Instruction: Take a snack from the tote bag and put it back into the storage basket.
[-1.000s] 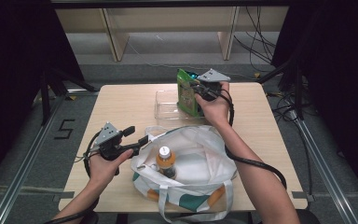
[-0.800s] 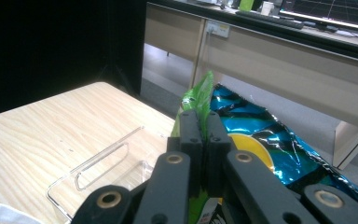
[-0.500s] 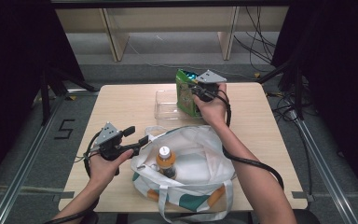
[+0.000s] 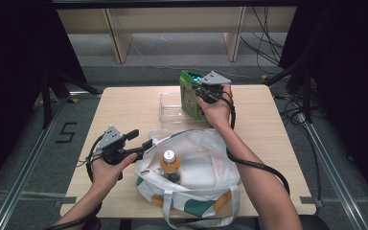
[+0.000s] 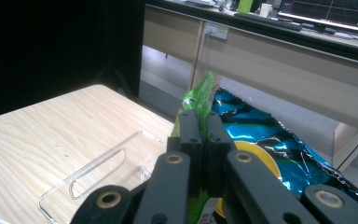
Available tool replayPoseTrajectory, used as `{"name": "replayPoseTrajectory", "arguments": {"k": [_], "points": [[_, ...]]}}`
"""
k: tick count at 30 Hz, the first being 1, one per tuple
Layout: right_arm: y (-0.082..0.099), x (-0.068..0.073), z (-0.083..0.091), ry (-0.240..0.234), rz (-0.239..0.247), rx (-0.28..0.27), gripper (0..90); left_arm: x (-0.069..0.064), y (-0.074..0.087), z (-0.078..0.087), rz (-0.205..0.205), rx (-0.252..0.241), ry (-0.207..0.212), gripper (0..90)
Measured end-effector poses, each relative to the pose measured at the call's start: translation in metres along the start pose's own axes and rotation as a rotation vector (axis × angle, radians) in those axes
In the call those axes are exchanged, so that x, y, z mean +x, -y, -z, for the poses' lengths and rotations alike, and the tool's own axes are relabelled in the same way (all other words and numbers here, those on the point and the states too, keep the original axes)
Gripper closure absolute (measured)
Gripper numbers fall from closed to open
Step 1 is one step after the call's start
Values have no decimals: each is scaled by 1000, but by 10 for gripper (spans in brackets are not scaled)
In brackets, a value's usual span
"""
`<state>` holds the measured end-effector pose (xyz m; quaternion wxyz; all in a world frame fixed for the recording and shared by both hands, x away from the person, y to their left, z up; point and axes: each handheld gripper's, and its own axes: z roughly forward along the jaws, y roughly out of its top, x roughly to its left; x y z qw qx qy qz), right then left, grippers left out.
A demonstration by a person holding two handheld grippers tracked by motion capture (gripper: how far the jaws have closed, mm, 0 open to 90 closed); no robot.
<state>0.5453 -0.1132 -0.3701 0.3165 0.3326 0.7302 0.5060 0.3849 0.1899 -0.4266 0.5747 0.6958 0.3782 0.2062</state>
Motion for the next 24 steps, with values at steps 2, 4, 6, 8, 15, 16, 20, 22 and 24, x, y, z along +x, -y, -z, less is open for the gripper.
{"name": "replayPoseTrajectory", "arguments": {"k": [2, 4, 6, 8, 15, 16, 20, 22, 24], "points": [[1, 0, -1, 5, -1, -2, 899, 0, 0, 0, -2, 1, 2, 291], [1, 0, -2, -4, 3, 2, 899, 0, 0, 0, -1, 0, 3, 290], [1, 0, -3, -5, 5, 2, 899, 0, 0, 0, -1, 0, 2, 291], [2, 0, -3, 10, 14, -5, 899, 0, 0, 0, -2, 1, 2, 291], [3, 3, -7, 9, 18, 7, 898, 0, 0, 0, -3, 6, 0, 291], [3, 2, -8, 6, 38, 8, 898, 0, 0, 0, -3, 10, -3, 290], [5, 3, -11, 12, 42, 8, 898, 0, 0, 0, -3, 3, 2, 291], [6, 3, -12, 30, 71, 3, 898, 0, 0, 0, -2, -1, 4, 291], [8, 5, -12, 23, 45, 16, 898, 0, 0, 0, -3, 1, 4, 291]]}}
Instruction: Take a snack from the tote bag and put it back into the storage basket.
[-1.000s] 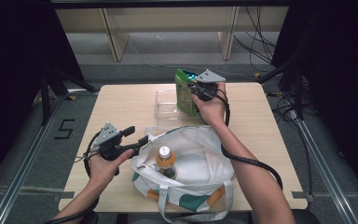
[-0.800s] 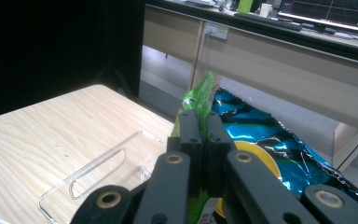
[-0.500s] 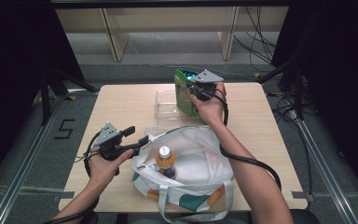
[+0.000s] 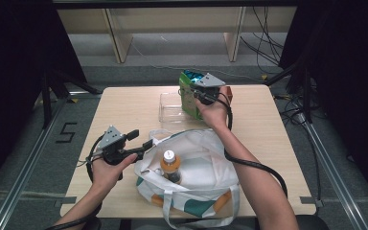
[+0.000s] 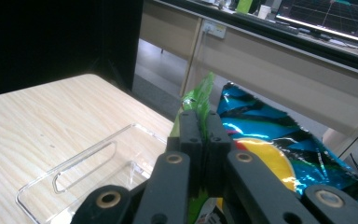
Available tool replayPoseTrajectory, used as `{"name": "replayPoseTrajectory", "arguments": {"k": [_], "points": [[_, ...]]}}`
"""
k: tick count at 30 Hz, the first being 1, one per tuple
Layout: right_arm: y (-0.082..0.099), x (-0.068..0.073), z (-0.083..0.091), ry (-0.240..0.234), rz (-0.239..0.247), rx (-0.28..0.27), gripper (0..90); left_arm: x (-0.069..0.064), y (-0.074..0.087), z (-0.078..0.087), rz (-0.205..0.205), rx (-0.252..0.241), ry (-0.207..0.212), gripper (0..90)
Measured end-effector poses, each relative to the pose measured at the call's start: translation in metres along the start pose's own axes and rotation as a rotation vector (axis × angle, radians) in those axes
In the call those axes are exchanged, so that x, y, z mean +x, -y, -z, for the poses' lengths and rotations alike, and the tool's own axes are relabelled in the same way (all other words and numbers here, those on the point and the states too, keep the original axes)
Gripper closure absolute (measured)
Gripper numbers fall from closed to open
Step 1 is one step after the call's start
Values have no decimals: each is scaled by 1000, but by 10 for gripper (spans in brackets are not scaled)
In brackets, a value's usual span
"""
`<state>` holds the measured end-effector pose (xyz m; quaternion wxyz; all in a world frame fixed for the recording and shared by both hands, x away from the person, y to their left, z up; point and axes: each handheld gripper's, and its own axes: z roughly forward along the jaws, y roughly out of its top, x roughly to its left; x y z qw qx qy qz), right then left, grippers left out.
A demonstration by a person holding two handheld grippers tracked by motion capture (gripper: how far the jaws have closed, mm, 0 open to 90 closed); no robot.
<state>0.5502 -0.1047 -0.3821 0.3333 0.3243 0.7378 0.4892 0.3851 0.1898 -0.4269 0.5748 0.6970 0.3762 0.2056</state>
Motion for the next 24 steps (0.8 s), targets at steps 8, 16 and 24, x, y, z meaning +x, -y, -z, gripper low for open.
{"name": "replayPoseTrajectory", "arguments": {"k": [8, 16, 24], "points": [[1, 1, -1, 16, 64, -14, 899, 0, 0, 0, -1, -1, 1, 291], [3, 1, -3, 12, 83, -14, 899, -1, 1, -1, 2, 5, 1, 291], [4, -1, -5, 10, 113, -17, 899, -1, 1, -1, 4, 5, 2, 292]]}}
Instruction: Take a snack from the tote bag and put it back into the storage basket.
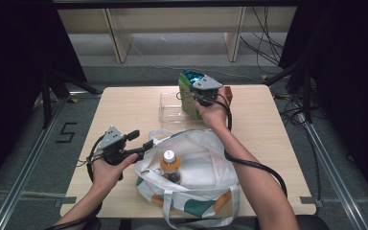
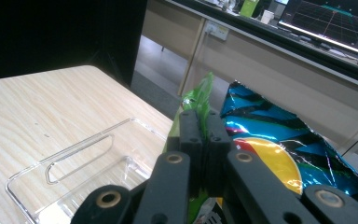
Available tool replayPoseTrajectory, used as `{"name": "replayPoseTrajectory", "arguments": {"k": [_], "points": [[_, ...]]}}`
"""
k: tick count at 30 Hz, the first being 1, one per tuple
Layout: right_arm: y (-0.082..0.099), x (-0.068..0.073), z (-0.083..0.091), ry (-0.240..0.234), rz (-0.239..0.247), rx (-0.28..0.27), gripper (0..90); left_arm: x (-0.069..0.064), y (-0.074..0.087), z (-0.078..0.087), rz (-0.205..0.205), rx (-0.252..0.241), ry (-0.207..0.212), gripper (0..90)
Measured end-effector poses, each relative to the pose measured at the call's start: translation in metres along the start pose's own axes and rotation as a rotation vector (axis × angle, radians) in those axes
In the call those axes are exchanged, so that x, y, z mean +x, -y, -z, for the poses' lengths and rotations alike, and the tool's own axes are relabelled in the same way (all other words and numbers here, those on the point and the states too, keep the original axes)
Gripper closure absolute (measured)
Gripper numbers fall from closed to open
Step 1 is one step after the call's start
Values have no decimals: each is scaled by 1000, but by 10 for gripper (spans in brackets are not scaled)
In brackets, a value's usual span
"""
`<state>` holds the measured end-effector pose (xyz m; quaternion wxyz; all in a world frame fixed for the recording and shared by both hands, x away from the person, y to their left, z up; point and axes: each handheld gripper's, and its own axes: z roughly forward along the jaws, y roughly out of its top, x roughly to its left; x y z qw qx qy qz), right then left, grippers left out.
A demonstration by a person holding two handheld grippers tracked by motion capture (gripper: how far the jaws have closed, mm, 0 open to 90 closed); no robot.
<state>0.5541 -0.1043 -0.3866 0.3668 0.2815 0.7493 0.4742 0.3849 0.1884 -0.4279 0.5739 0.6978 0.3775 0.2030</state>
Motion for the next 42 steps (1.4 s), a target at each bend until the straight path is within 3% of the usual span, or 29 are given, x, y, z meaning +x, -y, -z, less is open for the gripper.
{"name": "replayPoseTrajectory", "arguments": {"k": [4, 11, 14, 16, 22, 32, 41, 42], "points": [[1, 0, 0, -4, -2, 2, 898, 0, 0, 0, -3, 2, 1, 292], [-2, 1, 0, -12, 36, 1, 899, 0, 0, -1, -4, 5, 4, 292], [-1, 4, -2, -17, 21, 3, 900, -1, 0, -1, -5, 9, 2, 292], [0, 4, -4, -20, 42, 1, 899, -1, 1, -1, -2, 9, 2, 292], [6, 5, -8, -19, 39, 21, 898, -1, 1, -1, -5, 6, 4, 292], [12, 2, 2, -34, -2, 116, 885, -1, 1, -1, -4, 9, 7, 292], [15, -7, 13, -46, 28, 180, 879, -1, 1, -1, -6, 12, 8, 292], [15, -6, 15, -42, 7, 193, 876, -2, 1, -1, -6, 12, 9, 292]]}}
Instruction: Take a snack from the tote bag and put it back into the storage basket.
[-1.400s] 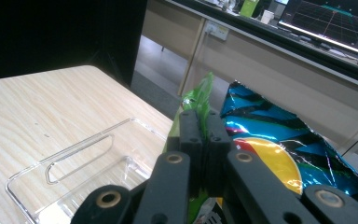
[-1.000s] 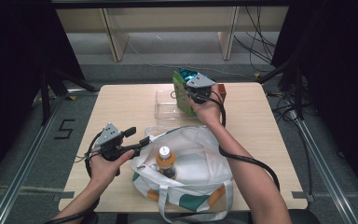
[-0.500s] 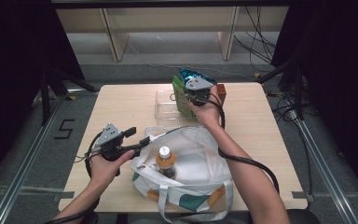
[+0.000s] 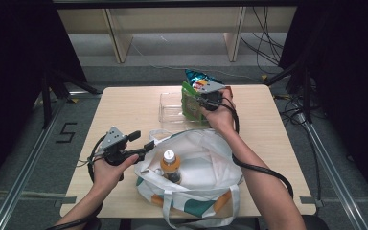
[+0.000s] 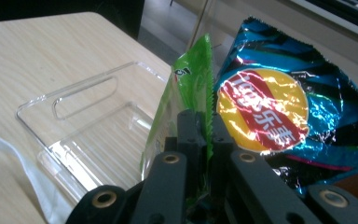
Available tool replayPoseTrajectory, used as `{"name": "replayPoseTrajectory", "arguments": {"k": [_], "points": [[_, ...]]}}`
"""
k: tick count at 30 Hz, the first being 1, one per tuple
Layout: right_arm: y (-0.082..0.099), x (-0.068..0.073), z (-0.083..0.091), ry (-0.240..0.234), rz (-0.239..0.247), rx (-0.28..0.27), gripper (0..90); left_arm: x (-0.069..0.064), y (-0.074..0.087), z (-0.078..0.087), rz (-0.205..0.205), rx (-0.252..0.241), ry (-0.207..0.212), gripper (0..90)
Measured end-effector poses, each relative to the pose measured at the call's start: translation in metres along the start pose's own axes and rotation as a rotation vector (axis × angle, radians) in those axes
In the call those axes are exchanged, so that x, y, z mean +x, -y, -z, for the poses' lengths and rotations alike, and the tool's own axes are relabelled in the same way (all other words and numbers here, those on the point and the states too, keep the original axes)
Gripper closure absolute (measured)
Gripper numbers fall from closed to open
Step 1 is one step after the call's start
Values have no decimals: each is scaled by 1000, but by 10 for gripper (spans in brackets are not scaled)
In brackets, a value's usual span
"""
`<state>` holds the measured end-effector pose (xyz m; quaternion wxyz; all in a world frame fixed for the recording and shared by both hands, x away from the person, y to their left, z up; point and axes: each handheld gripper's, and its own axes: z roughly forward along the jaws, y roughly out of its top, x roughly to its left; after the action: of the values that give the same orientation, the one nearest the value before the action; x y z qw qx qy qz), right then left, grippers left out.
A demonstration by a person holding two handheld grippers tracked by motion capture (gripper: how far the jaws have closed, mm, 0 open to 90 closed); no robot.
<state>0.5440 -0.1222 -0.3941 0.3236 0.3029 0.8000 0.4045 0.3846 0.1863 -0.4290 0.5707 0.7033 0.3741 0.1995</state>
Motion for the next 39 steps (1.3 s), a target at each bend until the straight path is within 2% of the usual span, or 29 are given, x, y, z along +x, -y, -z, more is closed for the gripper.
{"name": "replayPoseTrajectory", "arguments": {"k": [1, 4, 7, 8, 10, 12, 13, 14, 16, 17, 21, 24, 25, 26, 30, 32, 34, 37, 39], "points": [[0, -1, 0, 8, 21, 1, 872, 0, 0, 0, 0, -1, 0, 292], [0, 0, 3, 19, 28, 15, 860, 0, 0, 0, 1, -1, -2, 292], [0, 2, 6, 51, 54, 28, 843, 0, 0, 0, 0, 0, -2, 292], [0, 2, 7, 49, 61, 40, 841, 0, 0, 0, 0, -1, -1, 292], [1, 4, 9, 52, 59, 49, 840, 0, 0, 0, -1, 0, 0, 292], [1, 4, 12, 83, 66, 53, 838, 0, 0, 0, -2, 0, 0, 292], [1, 3, 12, 71, 65, 64, 838, 0, 0, 0, -2, 0, 0, 292], [2, 3, 13, 80, 64, 68, 839, 0, 0, 0, -1, -2, 3, 292], [3, 2, 15, 105, 89, 83, 839, 0, 0, 0, -1, 1, 1, 292], [4, 2, 16, 95, 81, 95, 835, 0, 0, 0, -2, -1, 2, 292], [5, 1, 21, 112, 88, 78, 785, 0, 0, 0, 0, 1, 0, 292], [4, 0, 26, 94, 73, 51, 721, 0, 0, -1, 10, -8, 6, 291], [4, 1, 27, 72, 42, 51, 708, 0, 0, 0, 5, -2, 0, 290], [4, 0, 28, 59, 38, 43, 691, 0, 0, 0, 4, -4, 2, 290], [3, -2, 36, 45, 14, -4, 625, 0, 0, 0, 5, -5, 0, 289], [1, -1, 42, 13, -24, -7, 597, 0, -1, 0, 5, -6, -1, 289], [-1, -2, 47, 11, -32, -46, 576, 0, -1, 0, 3, -7, -1, 289], [-2, -3, 54, -16, -90, -73, 546, 0, -1, 0, 6, -8, -3, 288], [-3, -5, 58, -18, -98, -94, 534, 0, -1, 0, 5, -8, -3, 288]]}}
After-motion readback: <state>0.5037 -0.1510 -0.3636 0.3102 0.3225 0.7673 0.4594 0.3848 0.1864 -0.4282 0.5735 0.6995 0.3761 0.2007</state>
